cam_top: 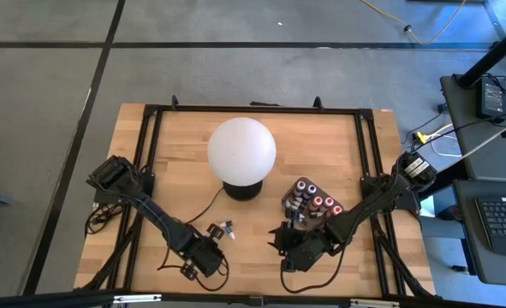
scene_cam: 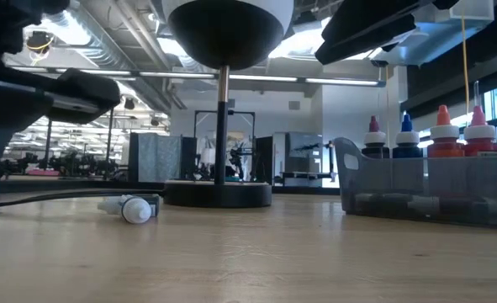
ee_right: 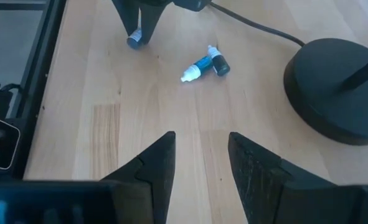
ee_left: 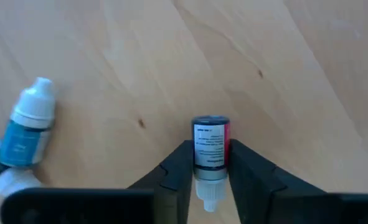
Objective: Pick & Place food coloring
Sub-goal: Put the small pink food coloring bottle into the black container
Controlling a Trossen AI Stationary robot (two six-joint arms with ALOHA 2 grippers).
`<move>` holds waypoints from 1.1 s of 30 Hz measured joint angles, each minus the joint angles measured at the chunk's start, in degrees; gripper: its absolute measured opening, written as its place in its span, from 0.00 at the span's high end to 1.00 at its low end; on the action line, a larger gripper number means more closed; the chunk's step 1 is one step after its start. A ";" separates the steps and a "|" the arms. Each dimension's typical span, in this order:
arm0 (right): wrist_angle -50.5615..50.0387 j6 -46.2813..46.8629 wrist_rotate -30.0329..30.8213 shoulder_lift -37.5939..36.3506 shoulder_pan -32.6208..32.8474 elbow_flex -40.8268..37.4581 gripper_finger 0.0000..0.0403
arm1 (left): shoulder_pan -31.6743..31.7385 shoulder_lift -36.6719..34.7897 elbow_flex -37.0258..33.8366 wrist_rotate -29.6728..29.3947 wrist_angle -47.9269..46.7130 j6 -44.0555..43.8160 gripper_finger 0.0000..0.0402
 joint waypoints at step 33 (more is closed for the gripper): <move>-21.12 10.44 15.74 -6.21 18.50 -0.04 0.62 | 13.79 3.18 0.98 -6.30 63.96 16.94 0.81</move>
